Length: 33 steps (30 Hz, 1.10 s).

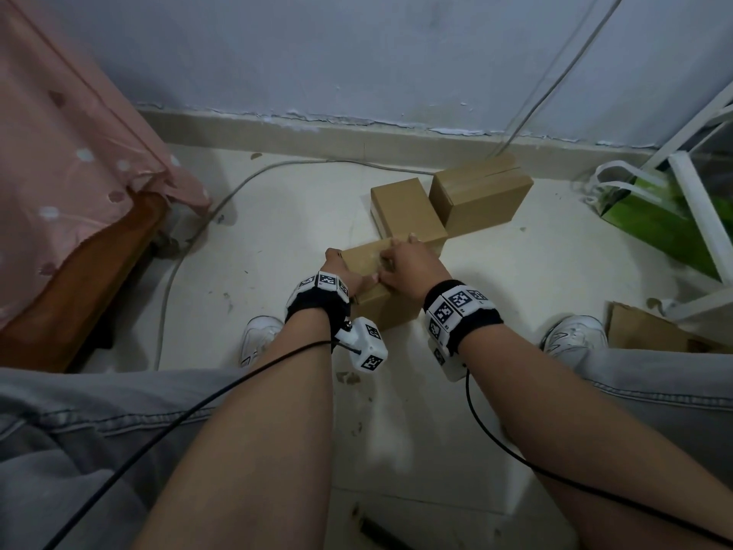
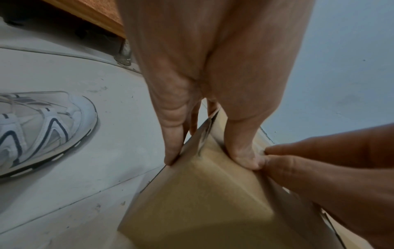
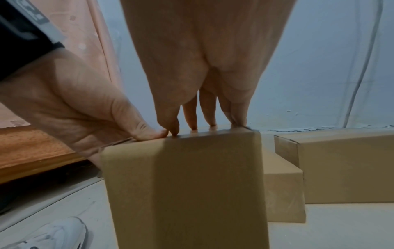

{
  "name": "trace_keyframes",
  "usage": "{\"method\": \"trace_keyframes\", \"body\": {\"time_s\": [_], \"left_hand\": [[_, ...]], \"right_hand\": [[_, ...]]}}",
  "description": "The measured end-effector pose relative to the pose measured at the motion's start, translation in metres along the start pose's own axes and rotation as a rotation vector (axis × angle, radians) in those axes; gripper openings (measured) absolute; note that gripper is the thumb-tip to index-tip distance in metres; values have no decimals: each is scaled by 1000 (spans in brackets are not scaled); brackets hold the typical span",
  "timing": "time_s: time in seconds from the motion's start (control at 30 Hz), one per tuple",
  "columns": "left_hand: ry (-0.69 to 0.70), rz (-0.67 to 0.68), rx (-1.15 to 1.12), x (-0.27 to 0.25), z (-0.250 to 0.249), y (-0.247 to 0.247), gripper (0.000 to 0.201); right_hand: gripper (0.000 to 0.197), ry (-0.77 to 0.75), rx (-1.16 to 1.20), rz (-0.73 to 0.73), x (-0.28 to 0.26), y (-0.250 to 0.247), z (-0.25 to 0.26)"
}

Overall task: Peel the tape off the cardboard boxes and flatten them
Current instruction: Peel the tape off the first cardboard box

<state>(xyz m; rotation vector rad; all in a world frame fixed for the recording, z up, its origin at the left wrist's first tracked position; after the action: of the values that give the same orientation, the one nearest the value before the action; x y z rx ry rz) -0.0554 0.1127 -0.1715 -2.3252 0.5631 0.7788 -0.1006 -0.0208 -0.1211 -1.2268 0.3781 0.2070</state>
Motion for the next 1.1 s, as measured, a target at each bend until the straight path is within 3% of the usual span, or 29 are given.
{"method": "trace_keyframes", "body": {"time_s": [0.17, 0.5, 0.6, 0.73, 0.83, 0.9, 1.0, 1.1], "left_hand": [[4, -3, -29, 0, 0, 0, 86], [4, 5, -14, -3, -1, -1, 85], [8, 0, -6, -3, 1, -1, 89], [-31, 30, -47, -7, 2, -2, 89], [-68, 48, -22, -12, 1, 0, 111], [-76, 63, 47, -19, 2, 2, 116], [-55, 141, 341, -28, 10, 8, 92], [-55, 157, 474, -25, 22, 14, 98]], "right_hand": [[30, 40, 30, -32, 7, 5, -2], [13, 71, 99, -141, 2, 0, 1], [26, 64, 173, -242, -5, -10, -7], [29, 46, 237, -196, -8, -9, -5], [41, 72, 278, -140, -7, 0, -3], [41, 66, 281, -162, -7, 1, 0], [31, 46, 226, -240, -11, -6, 5], [21, 61, 137, -253, -12, -8, 3]]}}
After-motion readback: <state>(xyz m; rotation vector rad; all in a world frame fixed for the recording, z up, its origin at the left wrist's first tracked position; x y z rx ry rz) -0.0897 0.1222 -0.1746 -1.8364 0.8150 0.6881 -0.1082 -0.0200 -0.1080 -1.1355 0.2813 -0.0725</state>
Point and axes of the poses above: each hand's wrist, its own x-axis towards the middle knuckle, its own y-axis out of the palm, z = x × y, the point moved 6 cm from there along x, towards the middle knuckle, and after that the axes turned 4 degrees about z, right-handed, at the moved point
